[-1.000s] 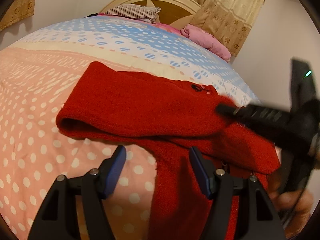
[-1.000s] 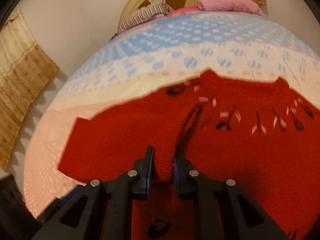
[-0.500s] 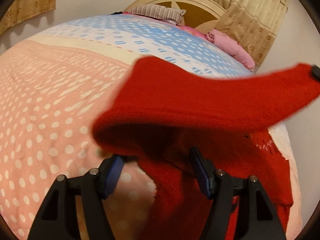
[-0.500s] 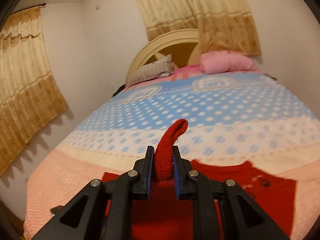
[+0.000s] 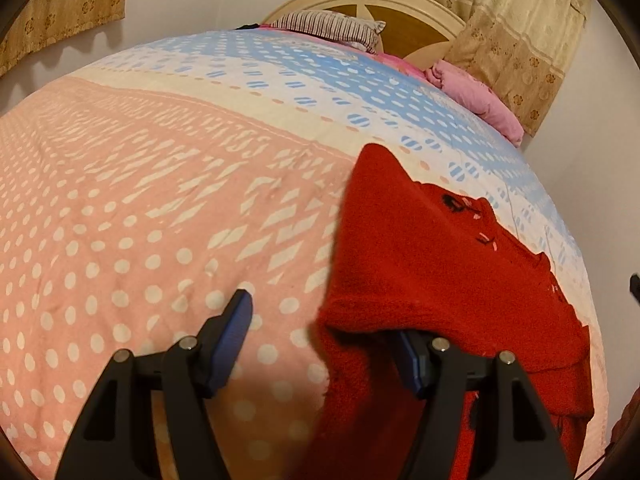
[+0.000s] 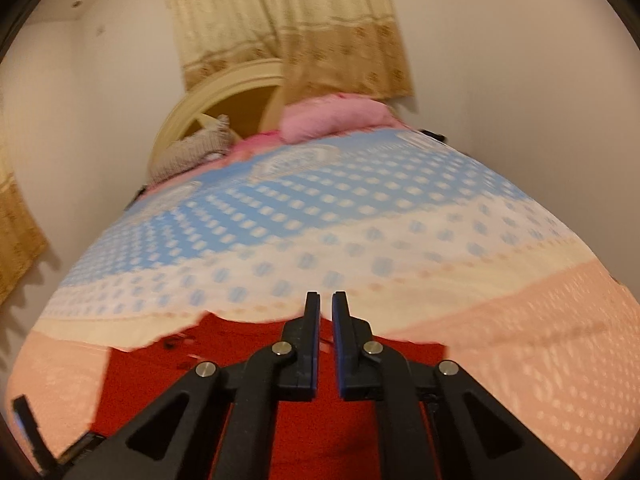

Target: Fold small clothes

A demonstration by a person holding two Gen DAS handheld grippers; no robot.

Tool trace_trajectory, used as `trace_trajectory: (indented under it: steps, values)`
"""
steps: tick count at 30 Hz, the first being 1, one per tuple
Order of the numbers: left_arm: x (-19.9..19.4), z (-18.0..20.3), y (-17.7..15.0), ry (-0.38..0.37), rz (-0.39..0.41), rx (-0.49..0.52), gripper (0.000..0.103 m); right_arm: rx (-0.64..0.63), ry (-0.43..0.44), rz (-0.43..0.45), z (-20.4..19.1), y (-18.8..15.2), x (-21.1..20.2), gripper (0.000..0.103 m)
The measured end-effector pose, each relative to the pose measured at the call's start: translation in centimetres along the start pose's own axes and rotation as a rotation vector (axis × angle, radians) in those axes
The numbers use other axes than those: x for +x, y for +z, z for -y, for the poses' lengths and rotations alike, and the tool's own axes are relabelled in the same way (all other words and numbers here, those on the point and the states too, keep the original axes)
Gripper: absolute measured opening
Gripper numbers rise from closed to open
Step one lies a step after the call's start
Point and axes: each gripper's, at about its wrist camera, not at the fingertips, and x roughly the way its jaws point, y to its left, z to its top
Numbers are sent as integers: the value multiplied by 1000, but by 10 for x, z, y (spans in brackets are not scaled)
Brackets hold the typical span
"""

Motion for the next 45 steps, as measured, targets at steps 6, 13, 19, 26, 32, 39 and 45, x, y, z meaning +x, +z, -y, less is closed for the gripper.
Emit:
trace_trajectory:
  steps: [6, 13, 19, 26, 32, 39, 45]
  values:
    - [2, 5, 0, 18, 1, 18, 69, 157, 60, -118, 43, -24, 13, 25]
    - [4, 6, 0, 27, 1, 30, 71, 102, 57, -193, 35, -47, 34, 73]
    - [6, 7, 0, 21, -3, 38, 75, -86, 5, -350, -2, -67, 81, 39]
    - [6, 7, 0, 17, -2, 37, 76, -138, -61, -204, -5, -56, 49, 11]
    - [6, 7, -1, 25, -4, 51, 78, -148, -180, -57, 6, -39, 8, 10]
    - [7, 11, -1, 31, -6, 58, 80, -124, -268, -141, 31, -56, 28, 11]
    - [8, 12, -1, 30, -9, 63, 80, -38, -209, -254, 55, -74, 52, 11]
